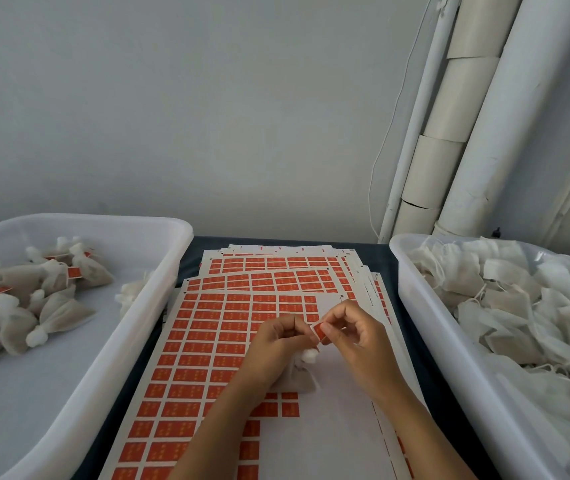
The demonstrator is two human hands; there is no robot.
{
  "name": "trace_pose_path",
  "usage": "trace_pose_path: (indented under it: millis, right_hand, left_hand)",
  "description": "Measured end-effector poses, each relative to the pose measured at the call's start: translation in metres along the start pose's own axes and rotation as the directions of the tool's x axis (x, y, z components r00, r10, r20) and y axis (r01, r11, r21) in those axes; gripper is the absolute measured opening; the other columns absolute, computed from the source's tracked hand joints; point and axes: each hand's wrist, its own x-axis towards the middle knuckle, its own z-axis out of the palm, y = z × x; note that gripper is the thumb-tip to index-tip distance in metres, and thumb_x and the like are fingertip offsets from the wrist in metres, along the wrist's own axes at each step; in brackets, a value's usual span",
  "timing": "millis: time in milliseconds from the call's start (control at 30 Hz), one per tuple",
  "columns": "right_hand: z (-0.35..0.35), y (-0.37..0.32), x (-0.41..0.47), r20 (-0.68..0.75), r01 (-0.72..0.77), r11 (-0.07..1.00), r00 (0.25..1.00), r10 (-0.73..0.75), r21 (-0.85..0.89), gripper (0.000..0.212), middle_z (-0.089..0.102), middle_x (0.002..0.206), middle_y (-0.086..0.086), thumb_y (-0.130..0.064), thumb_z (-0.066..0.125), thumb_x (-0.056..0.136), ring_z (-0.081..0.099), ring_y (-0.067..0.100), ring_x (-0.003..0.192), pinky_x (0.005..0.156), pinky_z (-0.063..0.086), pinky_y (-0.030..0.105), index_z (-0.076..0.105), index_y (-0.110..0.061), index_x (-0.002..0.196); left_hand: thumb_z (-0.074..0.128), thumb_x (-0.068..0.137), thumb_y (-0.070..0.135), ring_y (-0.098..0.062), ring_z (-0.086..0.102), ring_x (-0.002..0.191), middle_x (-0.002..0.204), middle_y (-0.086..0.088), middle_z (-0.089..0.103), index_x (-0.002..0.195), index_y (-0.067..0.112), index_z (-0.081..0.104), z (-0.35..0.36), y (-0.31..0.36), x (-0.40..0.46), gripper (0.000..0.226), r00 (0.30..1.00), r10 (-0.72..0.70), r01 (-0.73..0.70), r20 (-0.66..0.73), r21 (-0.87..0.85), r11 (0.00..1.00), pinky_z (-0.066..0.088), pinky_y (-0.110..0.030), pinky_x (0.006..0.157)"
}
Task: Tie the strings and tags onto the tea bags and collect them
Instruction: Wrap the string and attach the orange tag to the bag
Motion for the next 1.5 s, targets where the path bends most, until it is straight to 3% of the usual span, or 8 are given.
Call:
trace_pose_path:
  millis: [200, 633, 867, 1133, 1233, 1333, 1433, 1500]
  right_hand:
    - [0.001, 0.0, 0.001, -0.003, -0.007, 1.0, 1.0, 0.007, -0.022, 0.013, 0.066, 0.089, -0.012, -0.018, 0.067, 0.084, 0.064, 0.003, 0.087, 0.074, 0.054, 0.017, 0.056, -0.023, 0.081]
    - [0.004, 0.002, -0.001, -0.06, -0.01, 1.0, 0.998, 0.009, -0.023, 0.019, 0.063, 0.088, -0.018, -0.017, 0.067, 0.083, 0.059, -0.006, 0.093, 0.072, 0.049, 0.008, 0.054, -0.028, 0.077]
    - [0.002, 0.002, 0.002, -0.087, 0.029, 0.996, 0.996, -0.037, -0.09, 0.025, 0.062, 0.085, -0.02, -0.017, 0.069, 0.082, 0.062, -0.002, 0.086, 0.072, 0.05, 0.009, 0.051, -0.032, 0.075]
    - [0.005, 0.001, 0.0, -0.097, 0.053, 0.995, 0.993, -0.061, -0.082, 0.028, 0.061, 0.084, -0.02, -0.018, 0.071, 0.08, 0.06, -0.006, 0.087, 0.069, 0.05, 0.008, 0.049, -0.034, 0.077]
    - [0.011, -0.001, 0.0, -0.115, 0.051, 0.997, 0.992, -0.057, -0.051, 0.027, 0.061, 0.085, -0.019, -0.019, 0.072, 0.079, 0.059, -0.007, 0.088, 0.067, 0.047, 0.005, 0.05, -0.033, 0.089]
    - [0.01, -0.001, 0.002, -0.102, -0.002, 1.0, 0.995, 0.003, 0.013, 0.048, 0.061, 0.084, -0.02, -0.029, 0.071, 0.078, 0.061, -0.005, 0.085, 0.07, 0.046, 0.004, 0.04, -0.029, 0.115]
    - [0.007, 0.002, 0.001, -0.011, -0.018, 0.999, 1.0, 0.018, -0.038, 0.021, 0.062, 0.082, -0.02, -0.046, 0.056, 0.079, 0.06, -0.005, 0.083, 0.069, 0.046, 0.006, 0.051, -0.031, 0.094]
    - [0.009, 0.005, -0.002, 0.011, -0.018, 0.998, 1.0, 0.018, -0.057, 0.014, 0.06, 0.074, -0.02, -0.042, 0.054, 0.083, 0.06, -0.004, 0.075, 0.068, 0.046, 0.008, 0.052, -0.029, 0.077]
  left_hand:
    - [0.057, 0.086, 0.0, -0.013, 0.06, 0.075, 0.071, -0.001, 0.065, 0.067, 0.013, 0.065, 0.0, -0.002, 0.001, 0.025, 1.0, 0.009, -0.009, 0.009, 0.002, 1.0, 0.045, -0.023, 0.073]
    - [0.055, 0.087, -0.001, -0.014, 0.058, 0.075, 0.075, -0.004, 0.064, 0.069, 0.013, 0.064, -0.001, -0.002, 0.0, 0.024, 0.999, 0.02, -0.02, 0.041, -0.01, 1.0, 0.047, -0.026, 0.077]
    - [0.053, 0.091, 0.003, -0.006, 0.059, 0.069, 0.075, 0.0, 0.063, 0.08, 0.012, 0.062, 0.001, -0.007, 0.0, 0.017, 0.993, 0.107, -0.106, 0.056, -0.017, 0.994, 0.048, -0.013, 0.065]
    - [0.061, 0.088, 0.007, -0.012, 0.06, 0.069, 0.072, 0.0, 0.067, 0.079, 0.012, 0.067, 0.002, -0.009, 0.002, 0.011, 0.988, 0.155, -0.155, -0.003, 0.012, 0.988, 0.049, -0.017, 0.065]
    - [0.058, 0.087, 0.002, -0.012, 0.06, 0.07, 0.071, -0.002, 0.066, 0.077, 0.009, 0.067, -0.001, -0.009, 0.002, 0.016, 0.986, 0.166, -0.166, -0.014, -0.034, 0.985, 0.049, -0.014, 0.066]
    - [0.056, 0.087, -0.002, -0.01, 0.059, 0.068, 0.07, -0.001, 0.065, 0.078, 0.006, 0.067, 0.0, -0.01, 0.003, 0.016, 0.987, 0.16, -0.16, -0.004, -0.013, 0.987, 0.048, -0.013, 0.064]
    - [0.054, 0.086, -0.005, -0.007, 0.059, 0.067, 0.068, 0.003, 0.064, 0.077, 0.008, 0.067, 0.004, -0.01, 0.002, 0.02, 0.983, 0.183, -0.182, 0.018, -0.02, 0.983, 0.048, -0.013, 0.064]
    - [0.053, 0.087, -0.006, -0.005, 0.059, 0.066, 0.068, 0.004, 0.064, 0.077, 0.008, 0.066, 0.005, -0.01, 0.003, 0.021, 0.98, 0.2, -0.2, 0.019, -0.021, 0.98, 0.047, -0.013, 0.064]
